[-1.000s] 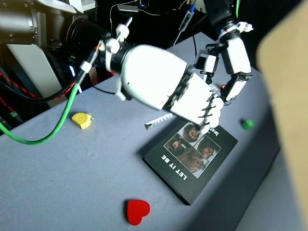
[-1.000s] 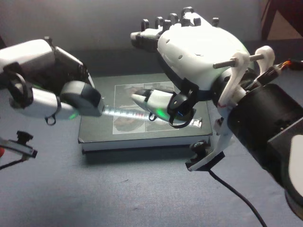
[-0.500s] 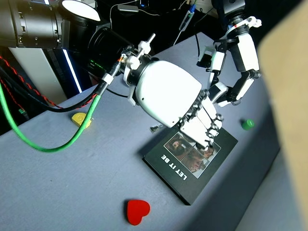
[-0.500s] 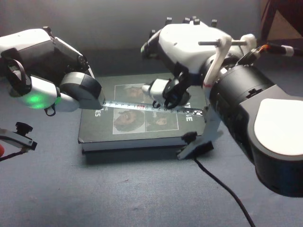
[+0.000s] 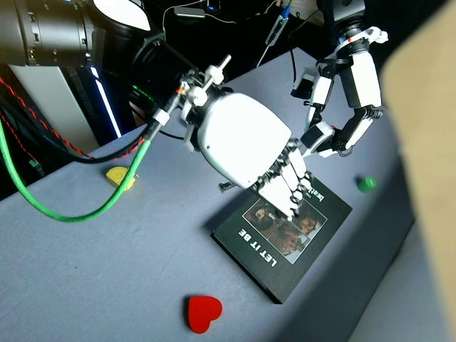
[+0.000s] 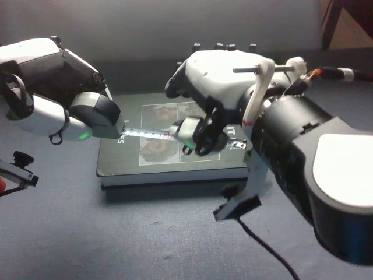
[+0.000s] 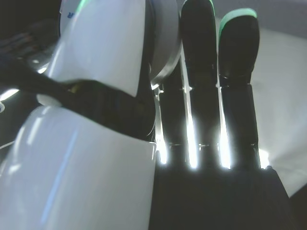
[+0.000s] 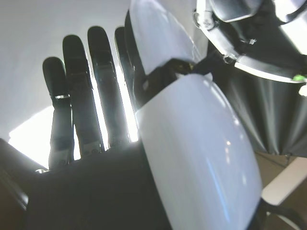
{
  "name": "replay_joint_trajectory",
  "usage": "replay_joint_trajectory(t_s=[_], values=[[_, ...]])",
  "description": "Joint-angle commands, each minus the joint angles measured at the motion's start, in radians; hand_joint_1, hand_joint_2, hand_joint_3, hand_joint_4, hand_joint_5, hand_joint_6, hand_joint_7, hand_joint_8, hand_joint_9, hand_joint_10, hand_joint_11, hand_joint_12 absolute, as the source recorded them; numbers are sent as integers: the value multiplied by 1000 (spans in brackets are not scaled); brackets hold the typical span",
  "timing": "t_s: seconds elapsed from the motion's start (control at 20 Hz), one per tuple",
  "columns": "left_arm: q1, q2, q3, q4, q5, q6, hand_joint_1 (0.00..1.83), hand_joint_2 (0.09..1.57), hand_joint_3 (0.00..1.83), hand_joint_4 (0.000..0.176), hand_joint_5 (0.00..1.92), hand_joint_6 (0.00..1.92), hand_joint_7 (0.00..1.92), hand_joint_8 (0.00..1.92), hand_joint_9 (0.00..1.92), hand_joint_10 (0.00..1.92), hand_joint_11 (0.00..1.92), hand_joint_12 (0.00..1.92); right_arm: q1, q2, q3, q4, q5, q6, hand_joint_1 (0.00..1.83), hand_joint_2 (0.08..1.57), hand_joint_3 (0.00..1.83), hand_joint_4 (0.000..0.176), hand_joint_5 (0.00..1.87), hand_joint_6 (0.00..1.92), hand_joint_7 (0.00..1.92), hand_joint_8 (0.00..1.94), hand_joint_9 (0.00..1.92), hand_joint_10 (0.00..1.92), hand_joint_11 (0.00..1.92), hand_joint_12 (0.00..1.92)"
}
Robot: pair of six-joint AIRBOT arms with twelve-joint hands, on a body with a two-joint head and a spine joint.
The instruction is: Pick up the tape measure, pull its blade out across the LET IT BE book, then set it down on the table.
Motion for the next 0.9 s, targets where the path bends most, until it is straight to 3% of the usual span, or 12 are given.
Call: replay_joint_trajectory(t_s=[0.0,0.3,0.7,0.85], values=[[-21,6,6,2,-58,-5,1496,1054,0,0,950,898,1204,382,1063,885,944,1380,16,8,-16,-61,-45,-9,1050,1167,4,0,690,21,698,20,634,60,147,1199],[-25,5,12,2,-55,-6,1494,1063,0,0,941,928,1188,418,1039,915,911,1413,2,3,-47,-27,-90,-32,1043,1166,2,0,679,13,717,23,640,57,161,1204],[-32,3,22,2,-46,-6,1496,1058,1,0,950,900,1190,421,1055,893,920,1402,-13,-23,15,-39,-62,-15,1029,1166,0,0,745,32,756,24,687,64,192,1205],[-36,1,25,9,-47,-5,1495,1060,0,0,948,910,1183,431,1047,905,915,1406,-18,-34,31,-38,-57,-14,1026,1165,0,0,660,0,725,7,668,51,190,1202]])
